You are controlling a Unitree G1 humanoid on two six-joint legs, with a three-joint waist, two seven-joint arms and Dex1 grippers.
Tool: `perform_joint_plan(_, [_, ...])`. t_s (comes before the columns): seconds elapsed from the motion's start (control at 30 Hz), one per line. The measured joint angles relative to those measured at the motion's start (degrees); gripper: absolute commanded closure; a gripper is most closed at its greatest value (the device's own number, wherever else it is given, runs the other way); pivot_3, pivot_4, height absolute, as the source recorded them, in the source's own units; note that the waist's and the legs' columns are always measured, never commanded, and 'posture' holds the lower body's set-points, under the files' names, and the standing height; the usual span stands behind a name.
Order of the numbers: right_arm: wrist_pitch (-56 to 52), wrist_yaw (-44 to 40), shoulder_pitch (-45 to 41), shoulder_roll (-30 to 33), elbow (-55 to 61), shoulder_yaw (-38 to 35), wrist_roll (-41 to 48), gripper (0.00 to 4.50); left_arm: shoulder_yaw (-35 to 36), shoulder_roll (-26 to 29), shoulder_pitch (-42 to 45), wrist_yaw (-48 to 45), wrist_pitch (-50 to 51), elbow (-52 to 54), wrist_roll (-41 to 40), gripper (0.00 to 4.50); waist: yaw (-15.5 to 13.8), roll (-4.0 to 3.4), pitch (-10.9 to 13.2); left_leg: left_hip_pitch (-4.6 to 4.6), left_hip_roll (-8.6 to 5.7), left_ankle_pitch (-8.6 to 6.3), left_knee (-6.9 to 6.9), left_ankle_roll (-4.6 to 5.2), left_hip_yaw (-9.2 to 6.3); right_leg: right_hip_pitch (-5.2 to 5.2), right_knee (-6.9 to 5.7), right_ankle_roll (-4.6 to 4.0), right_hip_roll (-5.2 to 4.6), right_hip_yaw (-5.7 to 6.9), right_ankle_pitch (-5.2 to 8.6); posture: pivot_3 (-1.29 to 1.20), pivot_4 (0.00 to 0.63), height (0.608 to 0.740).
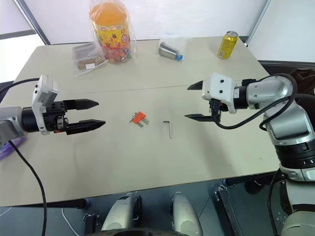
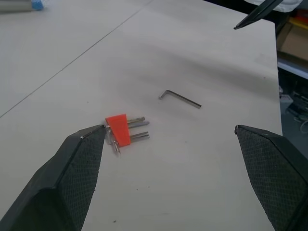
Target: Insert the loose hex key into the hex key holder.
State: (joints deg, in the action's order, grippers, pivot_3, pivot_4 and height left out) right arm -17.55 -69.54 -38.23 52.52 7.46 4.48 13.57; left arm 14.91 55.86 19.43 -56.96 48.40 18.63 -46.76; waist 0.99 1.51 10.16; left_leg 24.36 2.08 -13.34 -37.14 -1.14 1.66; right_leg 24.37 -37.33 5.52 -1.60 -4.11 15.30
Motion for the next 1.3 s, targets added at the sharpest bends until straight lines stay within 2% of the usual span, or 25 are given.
perform_joint_plan(0.5, [1.02,1.3,-0.31,-2.66,-0.52,0.03,-1.22,0.0,-0.42,-0.38,-0.64,0.11,-0.64,-0.5,0.41,0.07,-0.02,0.0,0.0,0.0,0.0,0.0,-0.01,0.0,0.02,0.0,-0.01,0.11,-0.01,-0.01,-0.06,0.0,0.15,0.74])
perform_joint_plan(0.73, [5.81,11.99,-1.28,-14.98,-4.51,3.11,-6.27,0.0,-0.41,-1.01,-2.71,0.87,-1.65,-0.42,1.32,0.07,0.21,0.0,0.0,0.02,0.02,0.0,-0.01,0.0,0.02,0.09,-0.15,0.16,0.03,-0.01,-0.09,0.0,0.15,0.74])
perform_joint_plan(0.93, [12.98,23.52,-2.68,-26.69,-16.86,9.62,-15.55,0.0,0.06,-0.7,-4.46,1.28,-1.81,-0.34,2.39,0.07,0.16,0.0,0.0,0.05,0.0,0.01,-0.02,-0.02,0.02,0.11,-0.18,0.14,0.01,-0.01,-0.09,0.0,0.15,0.74])
perform_joint_plan(1.3, [24.97,37.11,-8.85,-34.08,-40.1,16.9,-29.38,0.0,1.07,0.03,-8.5,2.08,-2.67,2.32,3.63,0.07,0.49,0.0,0.01,0.04,0.0,0.02,0.03,-0.03,0.01,0.12,-0.18,0.14,0.0,0.0,-0.1,0.0,0.15,0.74])
